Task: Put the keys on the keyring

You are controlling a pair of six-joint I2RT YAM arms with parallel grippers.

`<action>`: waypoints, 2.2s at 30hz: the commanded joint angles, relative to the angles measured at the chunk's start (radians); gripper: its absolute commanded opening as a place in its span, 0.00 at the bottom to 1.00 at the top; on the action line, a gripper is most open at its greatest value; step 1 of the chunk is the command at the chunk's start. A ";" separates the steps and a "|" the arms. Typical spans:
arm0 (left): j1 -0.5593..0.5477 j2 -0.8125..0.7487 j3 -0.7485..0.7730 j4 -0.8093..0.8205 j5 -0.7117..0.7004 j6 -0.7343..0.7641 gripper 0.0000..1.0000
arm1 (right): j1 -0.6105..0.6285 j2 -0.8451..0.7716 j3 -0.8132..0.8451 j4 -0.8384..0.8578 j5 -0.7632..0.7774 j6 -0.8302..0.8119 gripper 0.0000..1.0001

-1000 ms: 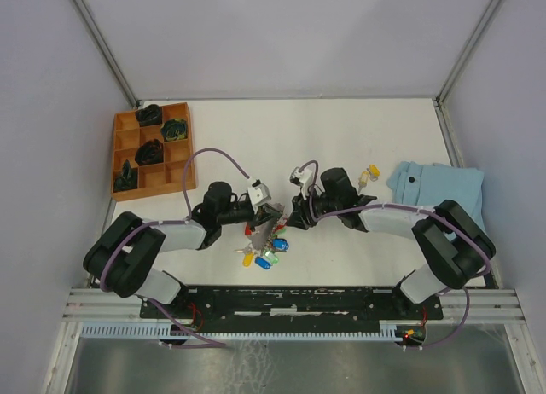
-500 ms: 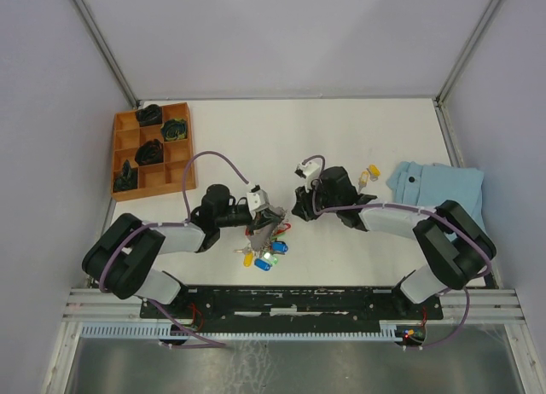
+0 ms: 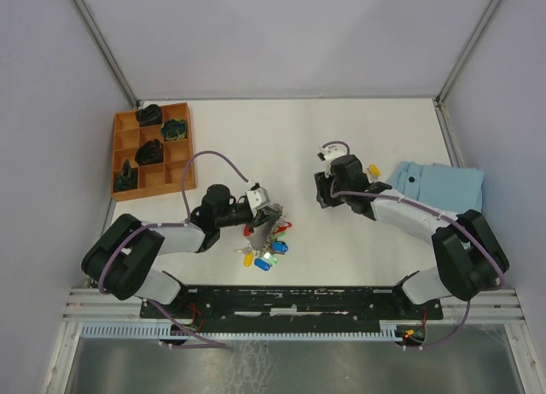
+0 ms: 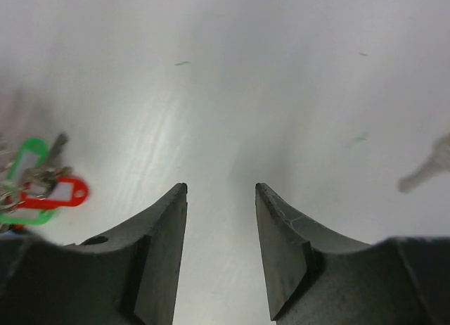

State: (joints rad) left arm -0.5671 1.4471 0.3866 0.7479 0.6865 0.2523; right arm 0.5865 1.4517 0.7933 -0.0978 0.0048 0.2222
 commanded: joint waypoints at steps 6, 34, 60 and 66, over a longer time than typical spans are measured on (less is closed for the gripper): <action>-0.004 -0.028 0.026 0.038 -0.086 -0.015 0.03 | -0.230 0.041 0.118 -0.152 0.200 0.014 0.52; -0.004 -0.016 0.032 0.038 -0.082 -0.032 0.03 | -0.421 0.420 0.449 -0.323 0.038 -0.074 0.33; -0.004 -0.095 -0.013 0.085 -0.095 -0.044 0.03 | -0.219 0.194 0.435 -0.463 0.020 0.021 0.01; -0.004 -0.092 -0.026 0.121 -0.083 -0.056 0.03 | -0.209 0.205 0.502 -0.458 0.112 0.056 0.01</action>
State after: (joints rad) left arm -0.5686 1.3743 0.3668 0.7738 0.6022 0.2222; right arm 0.3824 1.6657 1.2186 -0.5629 0.0246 0.2386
